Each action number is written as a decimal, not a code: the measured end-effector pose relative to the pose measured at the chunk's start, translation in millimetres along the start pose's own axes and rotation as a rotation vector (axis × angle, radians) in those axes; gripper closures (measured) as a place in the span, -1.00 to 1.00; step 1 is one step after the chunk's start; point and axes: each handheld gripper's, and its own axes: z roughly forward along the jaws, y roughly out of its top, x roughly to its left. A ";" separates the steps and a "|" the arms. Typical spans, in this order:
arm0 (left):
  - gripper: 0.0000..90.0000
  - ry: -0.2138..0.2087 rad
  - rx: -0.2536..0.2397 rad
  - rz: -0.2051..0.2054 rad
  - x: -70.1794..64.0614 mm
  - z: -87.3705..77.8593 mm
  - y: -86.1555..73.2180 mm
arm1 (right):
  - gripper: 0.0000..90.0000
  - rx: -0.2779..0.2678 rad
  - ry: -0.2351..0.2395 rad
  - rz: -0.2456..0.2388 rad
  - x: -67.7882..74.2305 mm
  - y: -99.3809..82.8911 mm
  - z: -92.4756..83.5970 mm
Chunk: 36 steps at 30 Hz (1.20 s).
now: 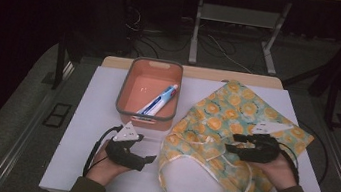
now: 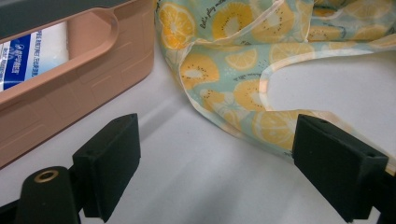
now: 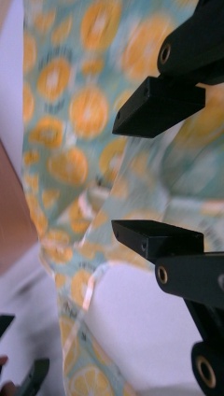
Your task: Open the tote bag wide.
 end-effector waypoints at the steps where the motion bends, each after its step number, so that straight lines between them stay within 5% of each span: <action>1: -0.69 0.001 -0.001 0.000 0.1 -0.2 0.0 | -0.01 0.006 0.011 -0.011 3.5 3.0 7.5; 6: -0.69 0.000 -0.001 -0.001 0.7 -0.2 -0.2 | -0.06 0.050 0.065 -0.066 16.0 13.2 37.6; 8: -0.69 -0.003 0.000 0.001 0.3 -0.4 -0.1 | -0.01 0.092 0.052 -0.081 17.5 13.2 48.9; 12: -0.69 -0.005 -0.002 0.003 0.0 -0.8 0.0 | 0.51 0.162 0.057 -0.111 16.7 8.1 61.0; 15: -0.69 -0.004 -0.001 0.002 0.5 -0.8 0.2 | 0.97 0.151 0.088 -0.116 15.5 8.3 55.3; 19: -0.69 -0.004 -0.003 0.002 0.1 -1.0 0.4 | 0.98 0.098 0.109 -0.112 13.0 13.4 46.1; 22: -0.69 -0.004 -0.002 0.002 0.2 -0.7 0.5 | 0.98 -0.011 0.074 -0.069 -1.5 23.1 31.4; 26: -0.69 -0.002 -0.001 0.002 0.0 -0.6 0.5 | 0.98 -0.057 0.012 -0.012 -22.3 28.2 28.9; 30: -0.69 0.000 0.001 0.000 0.3 -0.5 0.1 | 0.98 0.018 -0.114 0.046 -50.9 19.9 53.9; 36: -0.69 -0.001 0.000 -0.001 0.4 -0.5 -0.1 | 0.98 0.096 -0.150 0.074 -62.9 9.1 75.1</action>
